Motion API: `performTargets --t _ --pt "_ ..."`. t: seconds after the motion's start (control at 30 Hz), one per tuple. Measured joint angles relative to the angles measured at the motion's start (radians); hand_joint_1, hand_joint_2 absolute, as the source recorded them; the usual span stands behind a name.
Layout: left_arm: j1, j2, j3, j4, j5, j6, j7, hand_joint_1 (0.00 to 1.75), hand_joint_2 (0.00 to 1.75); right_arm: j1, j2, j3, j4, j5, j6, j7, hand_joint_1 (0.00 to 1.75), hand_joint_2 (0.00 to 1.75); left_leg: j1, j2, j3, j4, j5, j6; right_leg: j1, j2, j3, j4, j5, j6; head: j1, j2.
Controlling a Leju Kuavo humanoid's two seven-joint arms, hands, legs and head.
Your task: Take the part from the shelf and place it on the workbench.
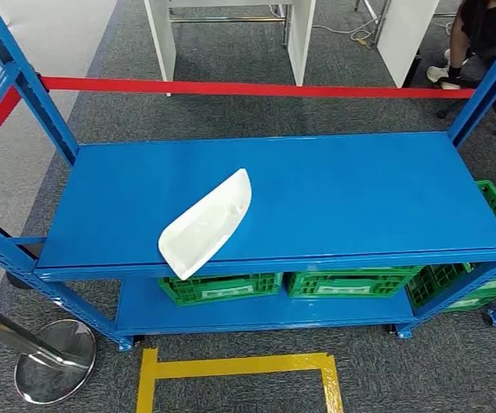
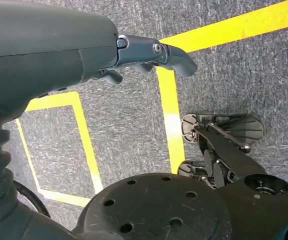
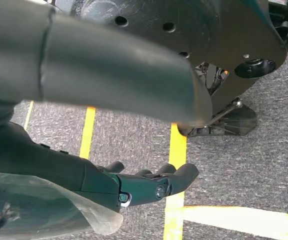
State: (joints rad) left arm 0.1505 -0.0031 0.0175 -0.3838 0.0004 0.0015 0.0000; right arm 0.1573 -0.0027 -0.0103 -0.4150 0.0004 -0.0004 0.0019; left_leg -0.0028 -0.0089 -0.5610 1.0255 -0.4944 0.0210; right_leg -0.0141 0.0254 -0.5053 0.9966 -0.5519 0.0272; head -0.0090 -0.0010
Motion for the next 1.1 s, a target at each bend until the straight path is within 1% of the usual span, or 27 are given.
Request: performTargets --t 0.23,0.33,0.5,0.67,0.9,1.1 --pt "-0.002 0.000 0.004 0.000 0.001 -0.003 -0.005 0.00 1.75 0.000 0.000 -0.001 0.001 0.000 -0.002 -0.004 0.00 1.75 0.000 0.000 0.000 0.000 0.000 0.000 0.000 0.000 0.000 0.000 0.000 0.000 0.000 0.000" --pt "-0.008 0.000 0.040 0.000 0.008 -0.020 -0.043 0.00 1.75 -0.003 0.000 -0.015 0.014 -0.002 -0.023 -0.022 0.00 1.75 0.000 0.000 0.000 0.000 0.000 0.000 0.000 0.000 0.000 0.000 0.000 0.000 0.000 0.000" --pt "-0.028 -0.006 0.146 0.001 0.038 -0.046 -0.128 0.00 1.75 -0.014 0.001 -0.063 0.039 -0.022 -0.084 -0.049 0.00 1.75 0.000 0.000 0.000 0.000 0.000 0.000 0.000 0.000 0.000 0.000 0.000 0.000 0.000 0.000" --pt "-0.048 -0.022 0.275 0.003 0.070 -0.063 -0.212 0.00 1.75 -0.023 0.005 -0.125 0.060 -0.042 -0.144 -0.091 0.00 1.75 0.000 0.000 0.000 0.000 0.000 0.000 0.000 0.000 0.000 0.000 0.000 0.000 0.000 0.000" --pt "-0.083 -0.042 0.448 -0.002 0.084 -0.096 -0.339 0.00 1.75 -0.038 0.011 -0.227 0.074 -0.044 -0.223 -0.201 0.00 1.75 0.000 0.000 0.000 0.000 0.000 0.000 0.000 0.000 0.000 0.000 0.000 0.000 0.000 0.000" --pt "-0.110 -0.068 0.594 -0.034 0.081 -0.127 -0.432 0.00 1.75 -0.051 0.019 -0.323 0.079 -0.022 -0.290 -0.295 0.00 1.75 0.000 0.000 0.000 0.000 0.000 0.000 0.000 0.000 0.000 0.000 0.000 0.000 0.000 0.000"
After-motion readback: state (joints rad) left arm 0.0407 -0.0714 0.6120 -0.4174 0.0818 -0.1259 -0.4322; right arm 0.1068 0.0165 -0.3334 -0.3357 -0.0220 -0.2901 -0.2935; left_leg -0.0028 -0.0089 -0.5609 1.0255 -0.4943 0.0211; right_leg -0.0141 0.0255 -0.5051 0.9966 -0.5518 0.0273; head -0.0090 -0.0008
